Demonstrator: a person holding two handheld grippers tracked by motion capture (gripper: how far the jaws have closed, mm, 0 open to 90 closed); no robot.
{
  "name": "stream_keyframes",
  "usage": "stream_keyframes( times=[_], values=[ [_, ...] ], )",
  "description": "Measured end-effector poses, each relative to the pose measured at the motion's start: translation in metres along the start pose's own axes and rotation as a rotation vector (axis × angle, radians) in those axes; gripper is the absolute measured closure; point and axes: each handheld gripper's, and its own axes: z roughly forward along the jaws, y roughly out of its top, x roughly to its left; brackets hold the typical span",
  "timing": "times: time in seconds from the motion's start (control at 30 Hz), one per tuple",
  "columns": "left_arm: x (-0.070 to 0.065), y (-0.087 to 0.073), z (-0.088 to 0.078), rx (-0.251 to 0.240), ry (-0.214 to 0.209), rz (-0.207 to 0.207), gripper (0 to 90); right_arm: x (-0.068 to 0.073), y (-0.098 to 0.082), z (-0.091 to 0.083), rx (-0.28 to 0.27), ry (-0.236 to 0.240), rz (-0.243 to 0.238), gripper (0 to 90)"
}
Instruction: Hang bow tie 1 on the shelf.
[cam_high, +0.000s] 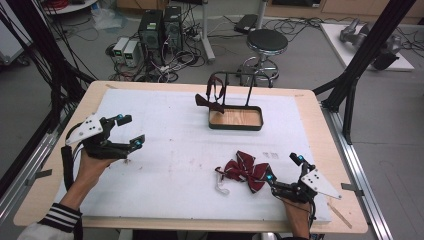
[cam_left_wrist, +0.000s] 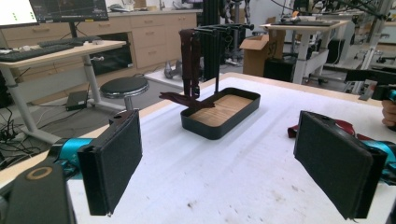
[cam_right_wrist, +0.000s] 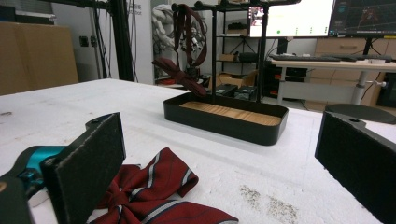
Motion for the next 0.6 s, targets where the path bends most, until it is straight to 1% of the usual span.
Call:
stream_keyframes(
  times=[0.1,0.17,0.23,0.27,0.33,0.43,0.47,0.53,0.6],
  values=[
    [-0.004,-0.010,-0.007,-0.023,-0.002,0.003,15.7,0.000,0.000,0.000,-0.001,0.001,0.000,0.7],
    [-0.005,-0.018,-0.011,-0.058,-0.007,-0.015,15.7,0.000,0.000,0.000,-0.002,0.000,-0.001,0.7],
    [-0.005,-0.026,-0.014,-0.075,0.002,-0.018,15.7,0.000,0.000,0.000,-0.006,-0.001,-0.007,0.7],
    [-0.006,-0.029,-0.015,-0.079,0.004,-0.015,15.7,0.000,0.000,0.000,-0.002,0.000,-0.001,0.7],
    [-0.008,-0.034,-0.017,-0.083,0.009,-0.012,15.7,0.000,0.000,0.000,-0.005,-0.001,-0.006,0.7],
    [-0.010,-0.041,-0.017,-0.097,0.020,-0.021,15.7,0.000,0.000,0.000,-0.006,-0.003,-0.008,0.7],
    [-0.010,-0.044,-0.017,-0.102,0.020,-0.026,15.7,0.001,0.000,0.000,0.001,-0.001,0.003,0.7],
    [-0.010,-0.047,-0.017,-0.106,0.024,-0.032,15.7,0.001,0.000,0.000,0.000,-0.003,0.004,0.7],
    [-0.010,-0.050,-0.017,-0.124,0.035,-0.034,15.7,0.001,0.000,0.000,-0.001,-0.002,0.001,0.7]
  ],
)
